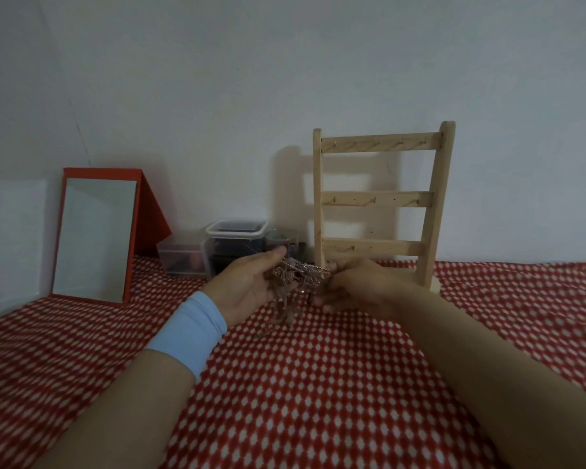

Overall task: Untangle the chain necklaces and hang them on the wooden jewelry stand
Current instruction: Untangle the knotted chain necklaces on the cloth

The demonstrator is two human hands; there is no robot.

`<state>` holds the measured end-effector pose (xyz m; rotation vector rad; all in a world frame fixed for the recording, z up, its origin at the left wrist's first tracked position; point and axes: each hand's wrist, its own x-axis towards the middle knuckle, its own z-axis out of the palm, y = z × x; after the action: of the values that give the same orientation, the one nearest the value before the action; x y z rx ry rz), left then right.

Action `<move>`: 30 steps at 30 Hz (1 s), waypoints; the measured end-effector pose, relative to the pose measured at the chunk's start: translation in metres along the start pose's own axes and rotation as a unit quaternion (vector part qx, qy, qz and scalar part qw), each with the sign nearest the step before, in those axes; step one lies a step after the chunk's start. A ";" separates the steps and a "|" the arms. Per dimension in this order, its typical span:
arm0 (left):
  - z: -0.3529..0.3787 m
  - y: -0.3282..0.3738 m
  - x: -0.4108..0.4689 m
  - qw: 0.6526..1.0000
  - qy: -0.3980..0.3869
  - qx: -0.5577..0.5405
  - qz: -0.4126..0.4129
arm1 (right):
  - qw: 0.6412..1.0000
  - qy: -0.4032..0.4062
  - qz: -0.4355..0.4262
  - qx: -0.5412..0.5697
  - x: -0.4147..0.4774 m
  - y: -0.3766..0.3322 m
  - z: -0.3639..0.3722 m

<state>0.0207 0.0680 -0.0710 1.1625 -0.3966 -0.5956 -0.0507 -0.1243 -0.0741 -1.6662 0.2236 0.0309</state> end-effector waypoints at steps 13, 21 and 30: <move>0.001 0.005 0.004 0.861 0.138 0.479 0.102 | 0.980 -0.094 0.015 0.173 0.001 -0.006 -0.002; 0.012 0.009 -0.005 0.868 0.016 0.491 0.074 | 0.973 -0.098 -0.058 0.203 0.007 -0.002 -0.001; 0.017 0.000 -0.004 0.992 -0.008 0.122 -0.022 | 0.991 -0.120 -0.057 0.007 -0.007 -0.011 0.001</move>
<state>0.0075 0.0586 -0.0646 1.4037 -0.4691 -0.6064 -0.0555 -0.1210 -0.0626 -1.6429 -0.0539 0.1421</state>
